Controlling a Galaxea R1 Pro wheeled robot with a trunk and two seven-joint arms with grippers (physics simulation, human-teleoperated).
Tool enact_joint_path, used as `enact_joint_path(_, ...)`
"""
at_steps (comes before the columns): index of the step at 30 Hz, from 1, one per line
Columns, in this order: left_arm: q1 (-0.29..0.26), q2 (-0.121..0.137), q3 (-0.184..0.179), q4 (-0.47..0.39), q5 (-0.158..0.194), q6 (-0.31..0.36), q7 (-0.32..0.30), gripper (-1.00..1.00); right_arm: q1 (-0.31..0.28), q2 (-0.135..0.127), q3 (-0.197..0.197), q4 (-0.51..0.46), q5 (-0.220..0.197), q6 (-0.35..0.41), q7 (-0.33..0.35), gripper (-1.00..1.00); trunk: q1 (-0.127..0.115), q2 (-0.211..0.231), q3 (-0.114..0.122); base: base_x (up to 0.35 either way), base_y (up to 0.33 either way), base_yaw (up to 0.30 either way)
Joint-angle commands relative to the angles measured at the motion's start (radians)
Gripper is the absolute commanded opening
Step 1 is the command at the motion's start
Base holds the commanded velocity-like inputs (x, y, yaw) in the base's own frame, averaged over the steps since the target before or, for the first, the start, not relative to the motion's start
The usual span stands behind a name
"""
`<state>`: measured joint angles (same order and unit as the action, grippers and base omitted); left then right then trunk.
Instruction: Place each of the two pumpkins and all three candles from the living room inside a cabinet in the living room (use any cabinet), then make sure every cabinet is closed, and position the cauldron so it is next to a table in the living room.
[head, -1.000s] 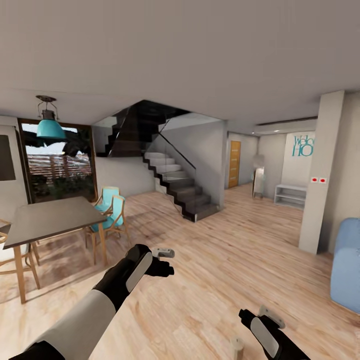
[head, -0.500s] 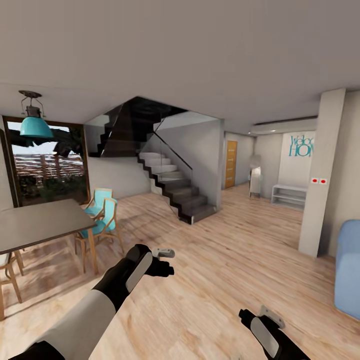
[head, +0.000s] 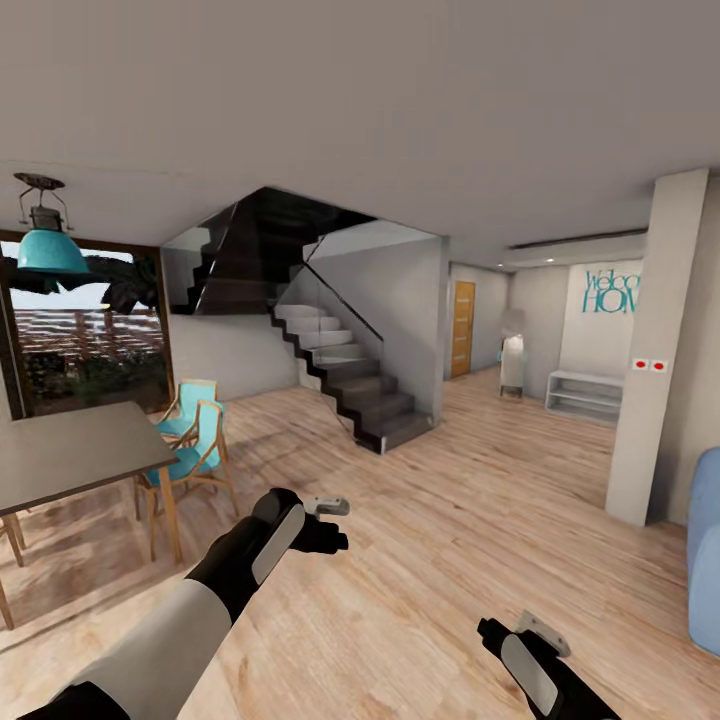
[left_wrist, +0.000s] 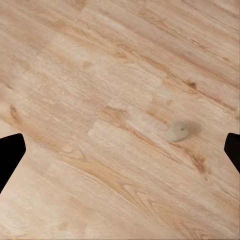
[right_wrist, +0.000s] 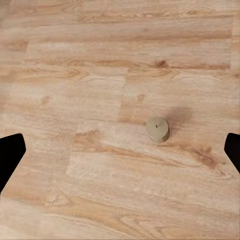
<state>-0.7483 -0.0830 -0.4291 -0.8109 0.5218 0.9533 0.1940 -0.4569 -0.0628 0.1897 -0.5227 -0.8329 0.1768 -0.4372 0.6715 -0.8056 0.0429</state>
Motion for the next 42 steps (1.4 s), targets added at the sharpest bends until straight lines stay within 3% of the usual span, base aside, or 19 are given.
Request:
enact_joint_path(1,0.000,0.000,-0.002,-0.001,0.011,0.002,0.010,1.00,0.000,-0.002,0.008,-0.002,-0.005,0.004,-0.008,1.00,0.001,0.000,0.000,0.279,-0.159,0.000)
enact_joint_path(9,0.000,0.001,-0.002,-0.005,0.011,0.003,0.009,1.00,0.000,-0.002,0.008,-0.002,-0.005,0.004,-0.008,1.00,0.001,0.000,0.002,0.142,-0.091,-0.051)
enact_joint_path(33,0.000,0.002,-0.002,-0.010,0.011,0.003,0.008,1.00,0.000,-0.002,0.008,-0.002,-0.005,0.004,-0.008,1.00,0.001,0.000,0.028,0.005,-0.003,-0.201)
enact_joint_path(42,0.000,0.001,-0.002,-0.010,0.011,0.002,0.008,1.00,0.000,-0.002,0.006,-0.002,-0.006,0.004,-0.008,1.00,0.001,0.000,0.026,0.000,0.000,-0.042)
